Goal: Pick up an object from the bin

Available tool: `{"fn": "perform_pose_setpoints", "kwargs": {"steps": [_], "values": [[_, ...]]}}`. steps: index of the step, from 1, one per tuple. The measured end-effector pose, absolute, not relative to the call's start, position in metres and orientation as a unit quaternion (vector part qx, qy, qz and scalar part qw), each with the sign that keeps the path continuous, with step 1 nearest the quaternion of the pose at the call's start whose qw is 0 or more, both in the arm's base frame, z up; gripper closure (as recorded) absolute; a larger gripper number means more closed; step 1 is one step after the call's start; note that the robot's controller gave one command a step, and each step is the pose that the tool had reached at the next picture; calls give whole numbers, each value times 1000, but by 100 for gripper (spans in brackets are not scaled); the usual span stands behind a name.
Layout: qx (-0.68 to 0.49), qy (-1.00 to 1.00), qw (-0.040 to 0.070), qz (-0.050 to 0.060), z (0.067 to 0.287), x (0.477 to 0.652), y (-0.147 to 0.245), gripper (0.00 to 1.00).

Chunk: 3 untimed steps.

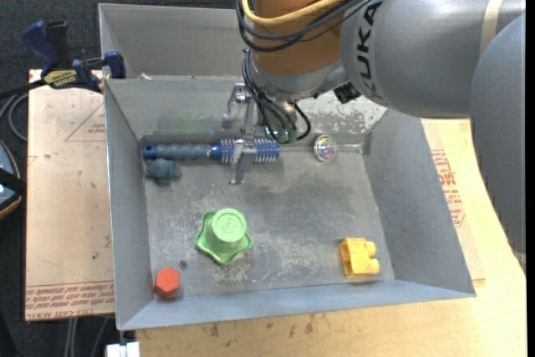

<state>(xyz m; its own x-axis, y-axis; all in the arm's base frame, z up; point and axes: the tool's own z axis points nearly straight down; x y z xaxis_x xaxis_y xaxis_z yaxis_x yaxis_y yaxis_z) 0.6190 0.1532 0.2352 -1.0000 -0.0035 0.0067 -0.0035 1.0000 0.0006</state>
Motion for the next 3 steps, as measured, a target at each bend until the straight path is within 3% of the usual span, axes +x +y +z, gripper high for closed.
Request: {"fn": "perform_pose_setpoints", "kwargs": {"steps": [1,2,3], "values": [[-47,-999,-1,-1,121,644,109,0],[-28,-1000,-5,-2,78,649,50,0],[-26,-1000,-6,-2,82,650,53,100]]}}
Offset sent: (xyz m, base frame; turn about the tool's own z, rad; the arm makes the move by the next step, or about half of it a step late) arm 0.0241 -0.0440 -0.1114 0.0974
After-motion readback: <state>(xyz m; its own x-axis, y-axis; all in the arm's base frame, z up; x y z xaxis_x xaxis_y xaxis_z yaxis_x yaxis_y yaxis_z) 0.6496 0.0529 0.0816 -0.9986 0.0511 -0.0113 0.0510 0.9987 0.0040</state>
